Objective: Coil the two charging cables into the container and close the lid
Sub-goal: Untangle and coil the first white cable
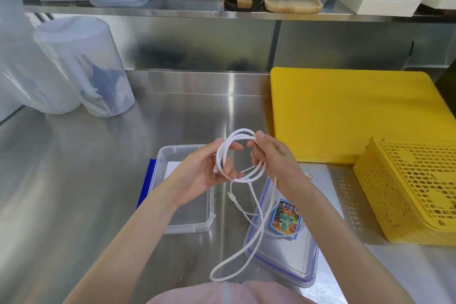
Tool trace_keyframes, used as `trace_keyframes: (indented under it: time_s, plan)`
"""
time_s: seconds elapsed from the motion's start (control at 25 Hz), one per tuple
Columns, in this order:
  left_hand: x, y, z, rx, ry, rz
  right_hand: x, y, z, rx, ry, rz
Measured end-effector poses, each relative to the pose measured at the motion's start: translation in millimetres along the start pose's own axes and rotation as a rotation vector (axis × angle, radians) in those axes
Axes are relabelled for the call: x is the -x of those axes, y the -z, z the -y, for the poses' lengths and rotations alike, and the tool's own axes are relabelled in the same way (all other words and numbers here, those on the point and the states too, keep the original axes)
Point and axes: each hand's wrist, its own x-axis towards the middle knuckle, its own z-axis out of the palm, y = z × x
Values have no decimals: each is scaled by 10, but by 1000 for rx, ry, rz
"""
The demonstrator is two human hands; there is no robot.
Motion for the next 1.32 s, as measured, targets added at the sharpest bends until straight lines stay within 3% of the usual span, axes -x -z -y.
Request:
trace_keyframes:
  time_s: [0.12, 0.24, 0.4, 0.48, 0.72, 0.88, 1.0, 1.08, 1.2, 1.32]
  plan:
    - [43, 9, -48, -44, 42, 64, 12, 18, 13, 12, 24, 39]
    - [36, 44, -92, -110, 133, 132, 48, 22, 82, 177, 114, 156]
    - [-41, -15, -68, -361, 120, 16, 43, -11, 154, 388, 153, 215]
    - [-62, -31, -48, -422, 43, -52, 22, -8, 150, 349, 156, 225]
    - [-74, 44, -103, -132, -61, -121, 72, 11, -2, 39, 14, 265]
    - [1, 63, -18, -137, 70, 86, 78, 45, 87, -346, -126, 334]
    - [33, 34, -28, -220, 187, 243, 102, 13, 135, -122, -155, 393]
    - [-4, 1, -17, -272, 212, 143, 110, 4, 150, 67, -125, 411]
    - [-58, -33, -7, -295, 143, -58, 83, 1, 165, 149, -80, 394]
    - [-61, -42, -9, -428, 44, -120, 69, -7, 133, 225, 16, 338]
